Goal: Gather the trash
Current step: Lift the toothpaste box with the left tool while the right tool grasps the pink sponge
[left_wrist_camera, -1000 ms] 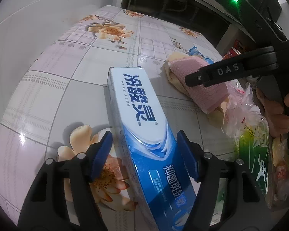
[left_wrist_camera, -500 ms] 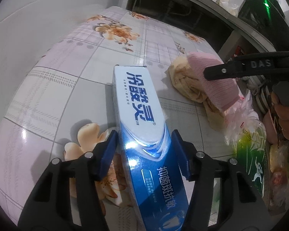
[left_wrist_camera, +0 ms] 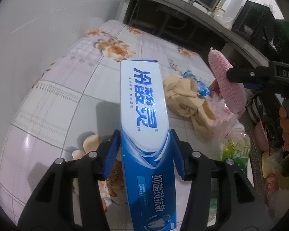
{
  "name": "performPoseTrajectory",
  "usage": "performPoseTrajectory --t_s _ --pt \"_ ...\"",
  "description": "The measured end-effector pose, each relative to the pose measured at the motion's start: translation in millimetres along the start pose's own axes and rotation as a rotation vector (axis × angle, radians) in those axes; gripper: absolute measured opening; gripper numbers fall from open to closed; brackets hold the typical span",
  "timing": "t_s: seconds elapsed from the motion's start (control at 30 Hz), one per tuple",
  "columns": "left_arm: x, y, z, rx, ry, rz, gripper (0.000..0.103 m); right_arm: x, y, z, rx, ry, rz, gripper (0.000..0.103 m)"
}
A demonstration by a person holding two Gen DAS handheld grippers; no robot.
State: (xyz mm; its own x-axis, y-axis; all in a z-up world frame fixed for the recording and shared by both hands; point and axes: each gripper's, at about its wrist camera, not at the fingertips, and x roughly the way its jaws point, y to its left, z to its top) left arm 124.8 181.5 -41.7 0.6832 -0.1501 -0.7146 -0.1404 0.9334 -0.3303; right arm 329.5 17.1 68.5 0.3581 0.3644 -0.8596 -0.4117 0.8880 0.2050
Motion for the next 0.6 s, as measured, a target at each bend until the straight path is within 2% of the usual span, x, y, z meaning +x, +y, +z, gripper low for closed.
performPoseTrajectory --t_s 0.37,0.6 --pt "-26.6 -18.0 13.3 0.067 -0.073 -0.051 0.047 -64.8 -29.1 -34.0 0.118 -0.155 0.026 0.076" --pt "-50.3 -49.8 26.7 0.143 -0.137 -0.108 0.047 -117.1 -62.5 -68.0 0.219 -0.276 0.015 0.075"
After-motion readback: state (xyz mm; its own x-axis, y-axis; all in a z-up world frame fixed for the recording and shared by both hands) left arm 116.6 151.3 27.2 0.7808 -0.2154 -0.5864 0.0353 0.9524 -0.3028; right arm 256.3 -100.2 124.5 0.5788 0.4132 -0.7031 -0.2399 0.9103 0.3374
